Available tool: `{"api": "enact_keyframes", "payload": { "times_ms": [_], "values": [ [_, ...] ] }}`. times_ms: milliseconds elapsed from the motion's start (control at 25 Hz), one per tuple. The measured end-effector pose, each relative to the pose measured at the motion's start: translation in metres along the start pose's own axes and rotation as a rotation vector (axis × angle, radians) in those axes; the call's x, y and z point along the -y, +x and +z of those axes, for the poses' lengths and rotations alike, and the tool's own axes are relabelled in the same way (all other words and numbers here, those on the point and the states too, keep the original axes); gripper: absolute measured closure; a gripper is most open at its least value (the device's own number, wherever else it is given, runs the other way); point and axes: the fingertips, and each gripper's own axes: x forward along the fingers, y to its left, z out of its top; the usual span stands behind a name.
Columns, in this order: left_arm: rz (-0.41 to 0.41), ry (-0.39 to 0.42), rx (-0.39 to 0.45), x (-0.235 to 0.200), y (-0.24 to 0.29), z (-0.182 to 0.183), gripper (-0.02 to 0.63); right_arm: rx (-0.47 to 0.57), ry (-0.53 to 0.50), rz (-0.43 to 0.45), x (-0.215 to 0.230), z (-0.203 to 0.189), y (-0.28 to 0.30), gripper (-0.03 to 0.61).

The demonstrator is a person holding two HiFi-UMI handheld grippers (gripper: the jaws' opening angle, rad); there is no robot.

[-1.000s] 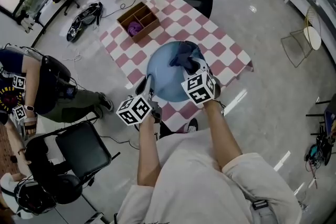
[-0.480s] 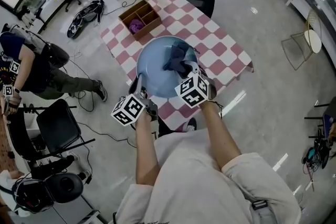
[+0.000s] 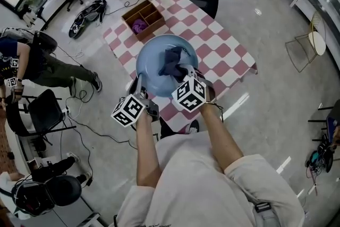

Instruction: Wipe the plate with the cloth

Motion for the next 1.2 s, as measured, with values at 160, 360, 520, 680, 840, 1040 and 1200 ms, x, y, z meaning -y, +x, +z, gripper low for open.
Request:
{"api": "enact_keyframes", "payload": {
  "times_ms": [160,360,520,680,840,1040,1200],
  "values": [
    [-0.004,-0.003,-0.008,-0.001,0.0,-0.002,0.58,0.005,-0.007,0.01,-0.005,0.004,0.002,0.463],
    [-0.006,-0.01,-0.023,0.0,0.001,-0.008,0.58,0.002,-0.009,0.023,-0.01,0.003,0.004,0.463],
    [-0.009,-0.012,-0.048,0.0,0.004,-0.017,0.58,-0.008,-0.001,0.028,-0.01,-0.001,0.005,0.463],
    [-0.013,-0.012,-0.074,-0.001,0.006,-0.025,0.58,-0.017,0.005,0.03,-0.01,-0.004,0.006,0.463],
    [-0.018,-0.007,-0.09,0.0,0.007,-0.031,0.58,-0.025,0.01,0.032,-0.011,-0.009,0.007,0.463],
    [-0.025,0.026,-0.129,0.001,0.008,-0.042,0.58,-0.035,0.021,0.04,-0.013,-0.015,0.009,0.463],
    [-0.024,0.042,-0.17,0.001,0.011,-0.055,0.58,-0.042,0.023,0.047,-0.015,-0.017,0.013,0.463]
  ]
}}
